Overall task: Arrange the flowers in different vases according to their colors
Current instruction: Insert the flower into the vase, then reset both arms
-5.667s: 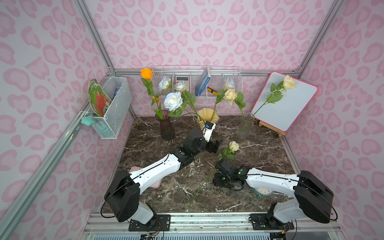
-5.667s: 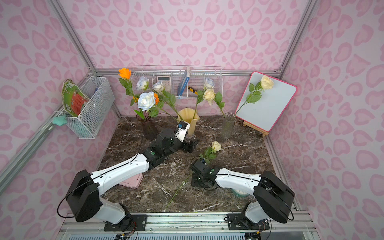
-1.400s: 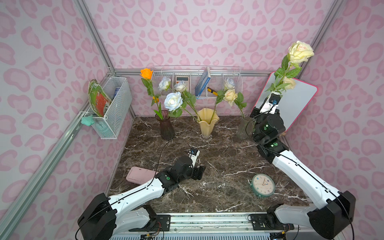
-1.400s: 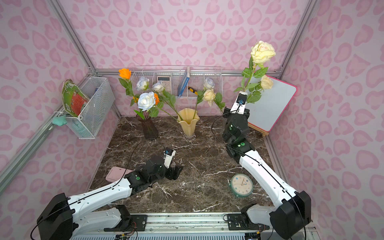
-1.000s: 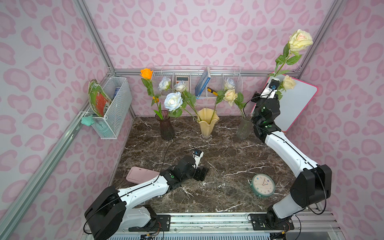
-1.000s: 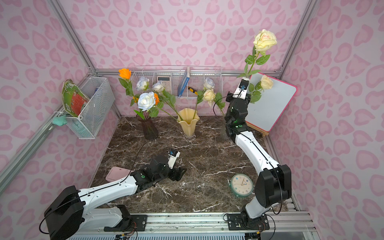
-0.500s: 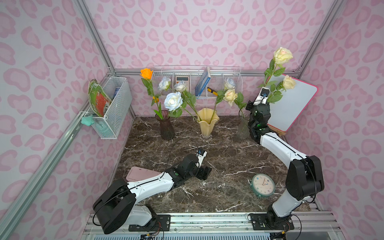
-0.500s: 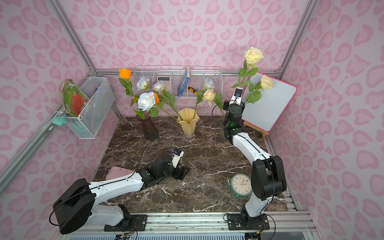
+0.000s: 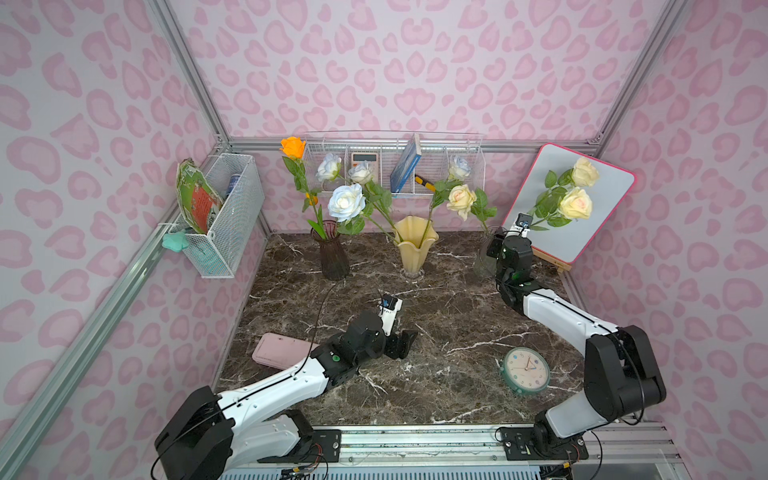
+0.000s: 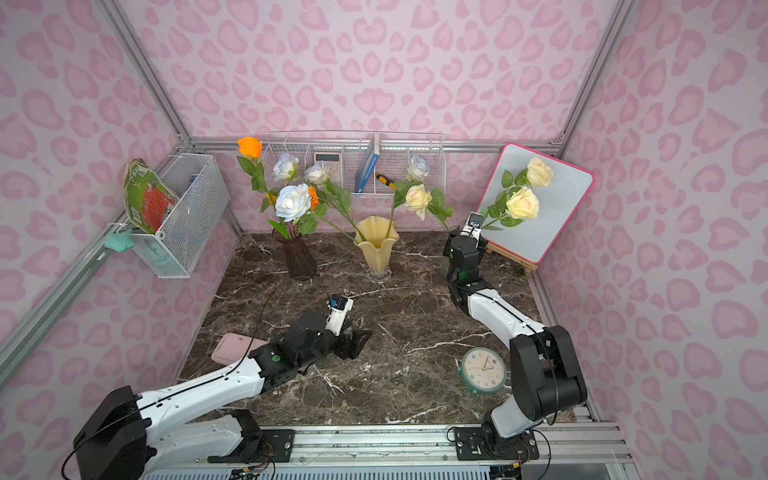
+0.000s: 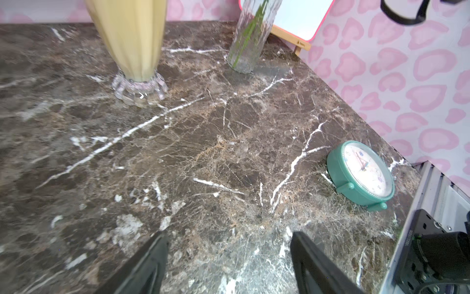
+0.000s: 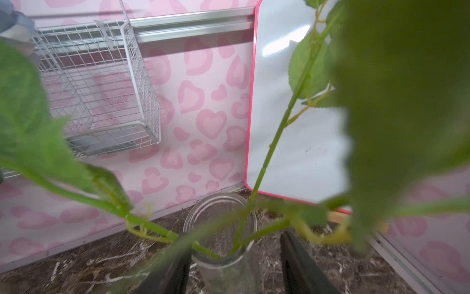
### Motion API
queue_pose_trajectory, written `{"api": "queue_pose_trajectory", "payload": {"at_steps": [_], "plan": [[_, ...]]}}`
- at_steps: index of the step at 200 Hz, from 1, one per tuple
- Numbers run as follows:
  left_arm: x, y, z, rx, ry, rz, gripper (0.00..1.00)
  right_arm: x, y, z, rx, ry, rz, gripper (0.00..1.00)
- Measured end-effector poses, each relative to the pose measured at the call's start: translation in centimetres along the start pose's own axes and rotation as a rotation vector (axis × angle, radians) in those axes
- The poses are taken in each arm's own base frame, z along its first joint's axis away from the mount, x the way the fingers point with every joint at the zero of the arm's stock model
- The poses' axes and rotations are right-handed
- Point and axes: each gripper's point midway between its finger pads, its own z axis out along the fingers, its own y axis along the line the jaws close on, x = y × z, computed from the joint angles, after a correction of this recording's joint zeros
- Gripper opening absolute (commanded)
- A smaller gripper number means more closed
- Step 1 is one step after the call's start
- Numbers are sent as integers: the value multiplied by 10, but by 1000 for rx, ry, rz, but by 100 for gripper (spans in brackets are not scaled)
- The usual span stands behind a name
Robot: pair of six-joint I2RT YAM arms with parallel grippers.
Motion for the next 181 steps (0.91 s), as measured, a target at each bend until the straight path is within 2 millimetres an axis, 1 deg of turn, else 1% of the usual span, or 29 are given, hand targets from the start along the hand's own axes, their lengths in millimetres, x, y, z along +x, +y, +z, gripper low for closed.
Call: {"api": "queue_pose_trajectory", "payload": {"at_steps": [2,9,17,31,33,37,39,53,59,74,92,110,122,140,148,165,181], "plan": [[-2,1,-3,-6,-9,0,83,0,0,-2,-3,2,3,60],[-8,4,-11,-24,-34,-1,84,-3,-2,-9,-14,8,14,70],[-16,10,-23,-59,-69,-4,86,-5,-2,-18,-35,14,28,73],[-28,22,-41,-131,-125,-9,91,-10,-4,-36,-72,23,32,75],[-30,25,-44,-150,-131,-10,92,-10,-4,-38,-77,26,31,76],[-32,31,-50,-183,-141,-12,92,-10,-4,-43,-91,33,30,85],[-33,33,-52,-197,-146,-13,93,-10,-4,-45,-95,37,29,88],[-42,56,-72,-322,-199,-27,95,-9,-9,-62,-119,54,28,91],[-44,65,-79,-374,-218,-32,96,-7,-14,-70,-117,62,21,99],[-48,91,-97,-502,-269,-47,99,3,-25,-87,-126,75,13,100],[-54,126,-122,-668,-343,-79,99,17,-46,-105,-90,81,-3,100],[-56,163,-146,-835,-411,-126,100,30,-68,-114,-22,68,-27,100],[-53,189,-158,-942,-444,-163,99,41,-83,-119,23,50,-49,100],[-41,222,-167,-1078,-428,-196,99,61,-103,-126,66,12,-93,100],[-36,233,-166,-1116,-409,-201,100,69,-110,-128,79,-4,-116,100],[-25,249,-158,-1174,-355,-159,99,84,-122,-129,97,-22,-161,100],[-15,259,-149,-1211,-307,-95,99,94,-125,-125,88,-15,-187,100]]}}
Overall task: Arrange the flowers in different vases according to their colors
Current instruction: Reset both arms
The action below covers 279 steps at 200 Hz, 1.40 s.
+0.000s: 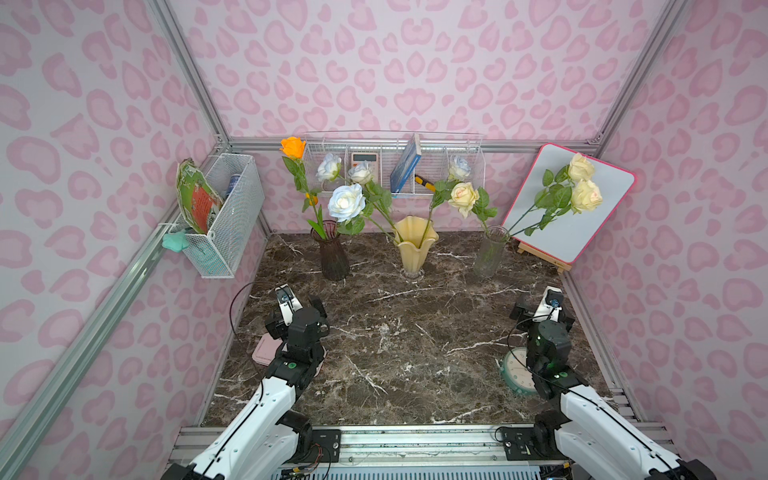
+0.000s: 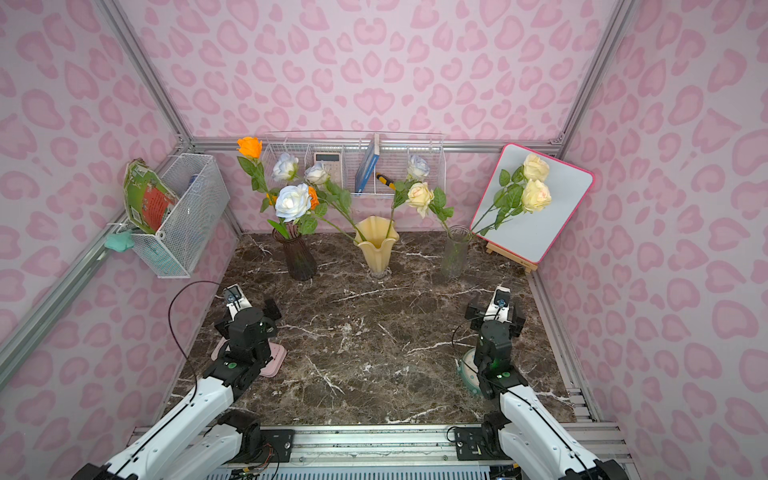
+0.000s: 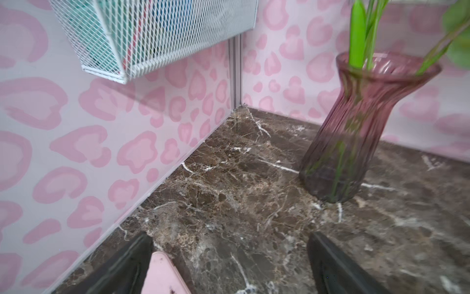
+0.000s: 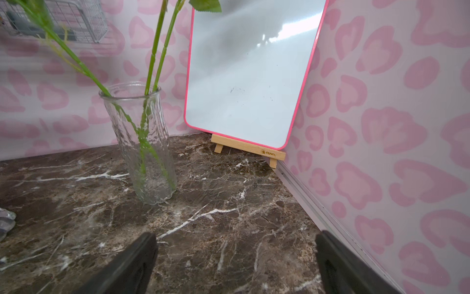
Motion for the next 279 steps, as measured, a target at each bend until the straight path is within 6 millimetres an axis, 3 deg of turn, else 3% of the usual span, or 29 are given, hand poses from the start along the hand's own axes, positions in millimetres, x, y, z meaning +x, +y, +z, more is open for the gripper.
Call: {"api": "queue_pose_trajectory", "payload": {"at_steps": [23,58,102,135,168,195,216,234,262,279], "plan": [[12,3,15,-8,-7,27,99,5,0,1,-29,-25,-4,100],[26,2,41,21,1,12,98,31,-13,5,-57,-29,3,100],[47,-24,63,108,29,66,97,30,1,17,-140,-68,-14,100],[75,-32,72,135,61,98,96,43,4,24,-147,-63,-33,100],[63,-34,76,153,16,75,97,77,5,29,-145,15,-58,100],[58,-36,79,170,8,66,96,33,7,45,-124,-116,-12,100],[54,-34,84,190,10,43,95,36,9,52,-123,-92,-19,100],[63,-25,92,175,47,15,90,34,7,52,-111,-93,-10,100],[65,-35,96,227,84,11,92,46,2,52,-97,-61,-14,100],[62,-32,104,221,103,-13,95,41,3,60,-90,-61,-3,100]]}}
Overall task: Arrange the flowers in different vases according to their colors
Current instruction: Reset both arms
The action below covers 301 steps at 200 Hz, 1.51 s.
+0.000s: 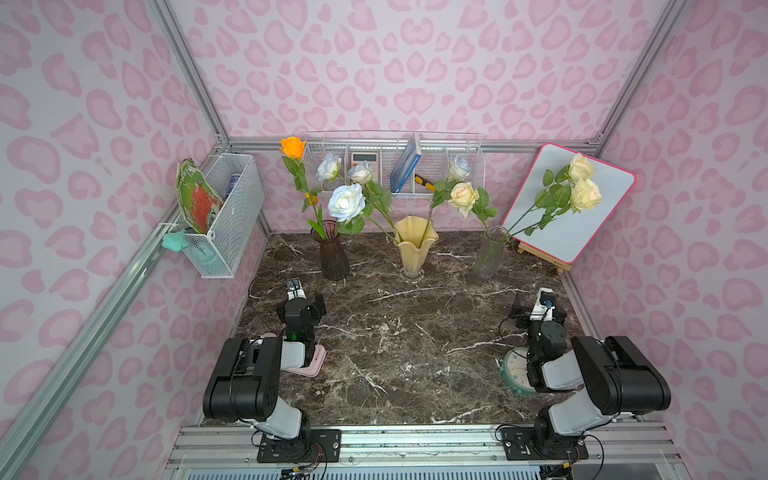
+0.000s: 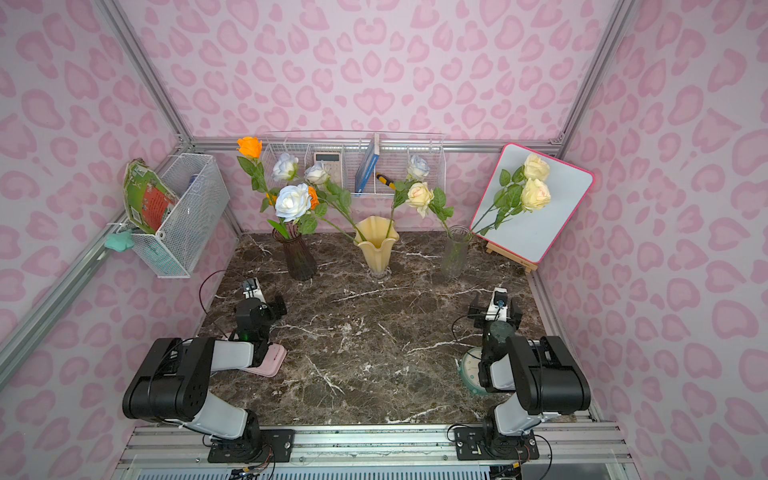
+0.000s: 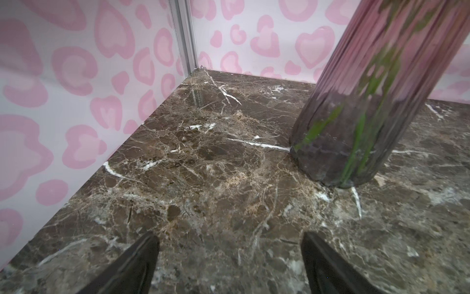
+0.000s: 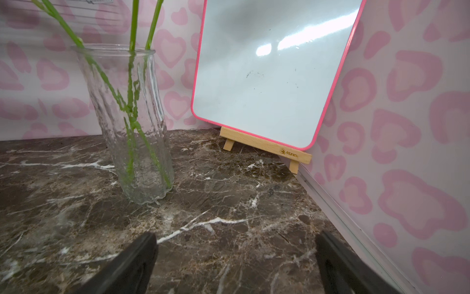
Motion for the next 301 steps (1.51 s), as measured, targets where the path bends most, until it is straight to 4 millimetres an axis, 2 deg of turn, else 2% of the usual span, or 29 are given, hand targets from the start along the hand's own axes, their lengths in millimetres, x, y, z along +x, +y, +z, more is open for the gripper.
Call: {"api": "queue_pose_trajectory", "payload": {"at_steps": [19,78,301], "plan": [[1,5,4,2,23,-27,99,-6,0,5,5,-12,7,100],[12,2,4,30,75,-28,99,2,-2,4,11,17,3,100],[12,0,4,39,75,-43,99,3,-1,4,12,19,2,100]]}}
